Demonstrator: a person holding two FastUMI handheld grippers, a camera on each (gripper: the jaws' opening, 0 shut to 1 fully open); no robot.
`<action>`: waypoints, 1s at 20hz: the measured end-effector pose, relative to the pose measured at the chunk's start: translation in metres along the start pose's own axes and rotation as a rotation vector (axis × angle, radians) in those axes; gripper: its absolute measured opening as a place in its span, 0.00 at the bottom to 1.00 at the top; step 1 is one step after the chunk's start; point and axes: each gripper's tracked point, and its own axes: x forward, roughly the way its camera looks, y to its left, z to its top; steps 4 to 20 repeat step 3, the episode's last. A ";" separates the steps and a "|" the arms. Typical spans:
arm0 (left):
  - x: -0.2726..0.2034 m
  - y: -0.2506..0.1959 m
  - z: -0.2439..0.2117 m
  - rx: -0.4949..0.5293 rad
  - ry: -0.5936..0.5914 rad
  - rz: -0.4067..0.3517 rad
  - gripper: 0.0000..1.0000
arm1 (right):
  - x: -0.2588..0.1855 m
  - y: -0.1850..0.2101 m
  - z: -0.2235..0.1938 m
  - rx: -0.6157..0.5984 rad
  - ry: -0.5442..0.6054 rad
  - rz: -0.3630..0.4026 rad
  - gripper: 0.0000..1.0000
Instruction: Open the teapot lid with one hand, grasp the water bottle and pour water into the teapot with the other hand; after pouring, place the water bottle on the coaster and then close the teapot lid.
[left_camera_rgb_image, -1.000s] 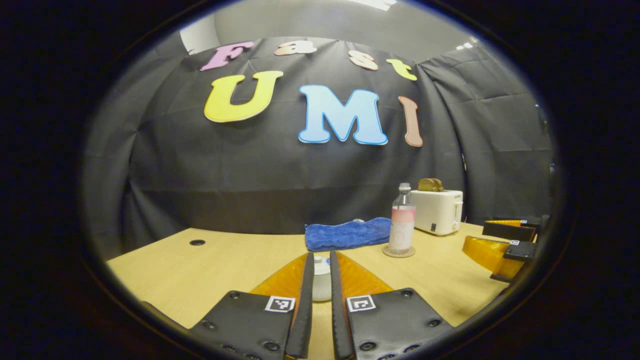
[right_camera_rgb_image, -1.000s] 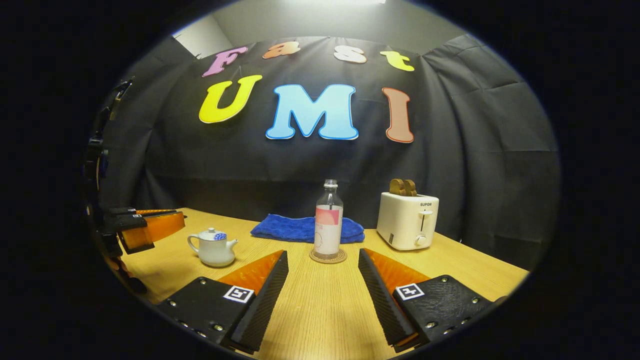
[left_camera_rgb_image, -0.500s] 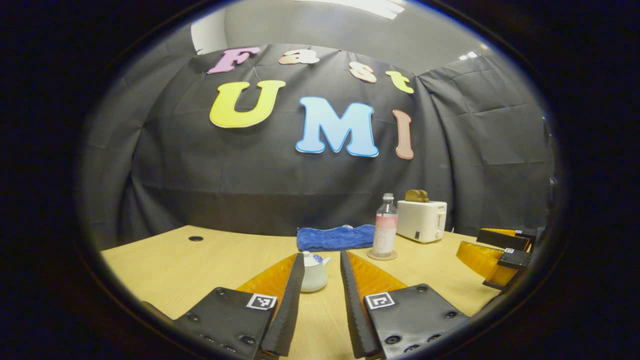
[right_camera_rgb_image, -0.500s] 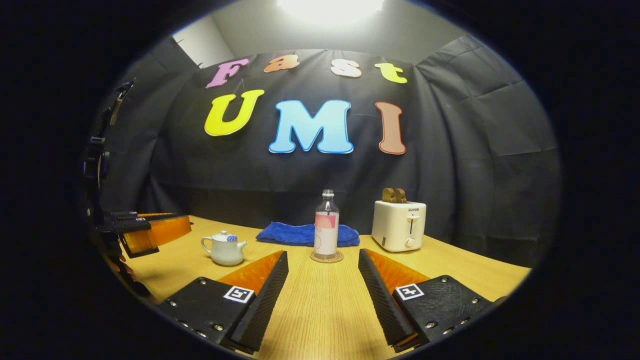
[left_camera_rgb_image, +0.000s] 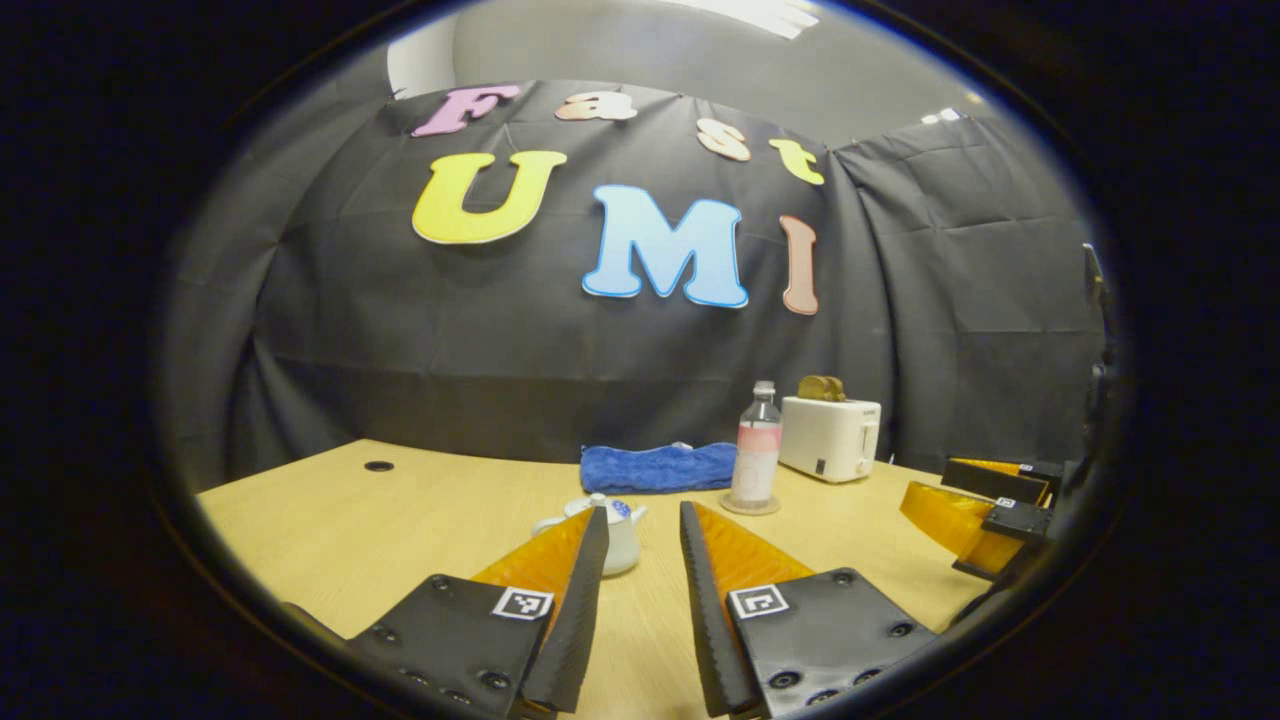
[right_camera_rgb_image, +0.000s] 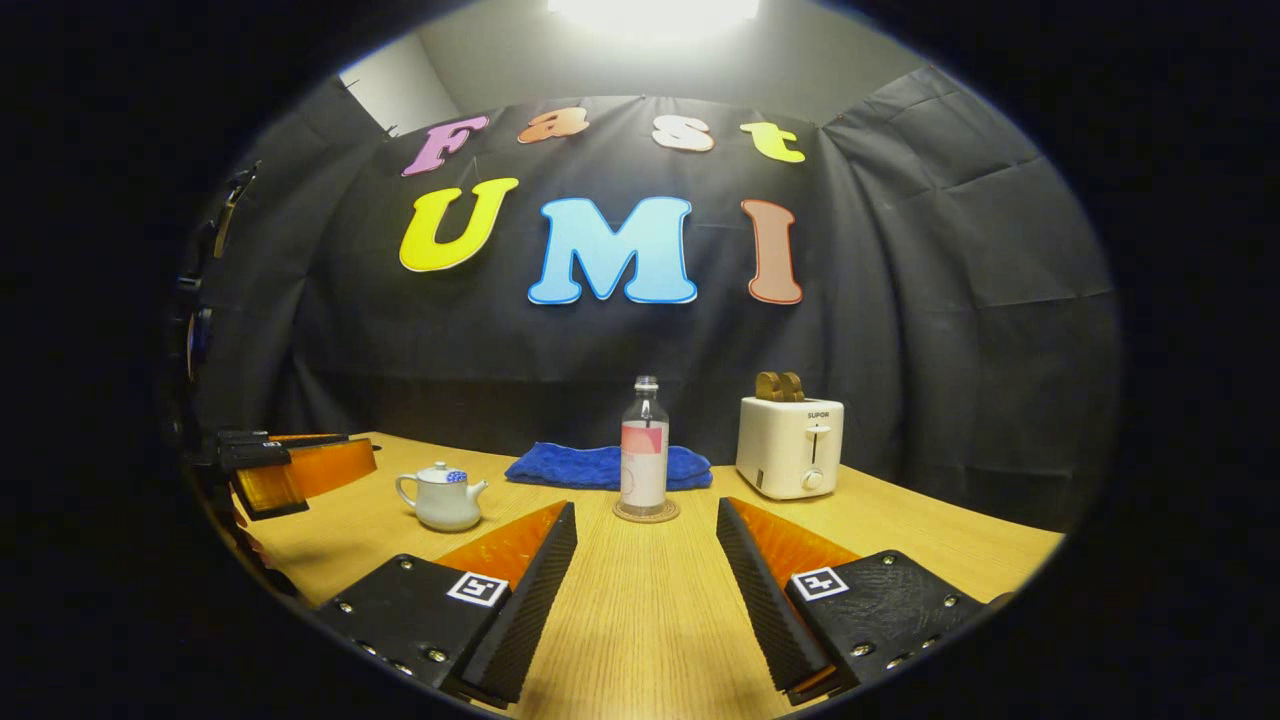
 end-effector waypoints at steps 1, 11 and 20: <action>0.000 0.000 -0.001 -0.001 0.004 -0.001 0.51 | 0.000 0.002 0.000 -0.003 -0.001 0.006 0.88; 0.001 0.000 -0.005 -0.011 0.014 -0.003 0.51 | 0.000 0.004 -0.002 -0.002 0.004 0.017 0.87; 0.001 0.000 -0.005 -0.011 0.014 -0.003 0.51 | 0.000 0.004 -0.002 -0.002 0.004 0.017 0.87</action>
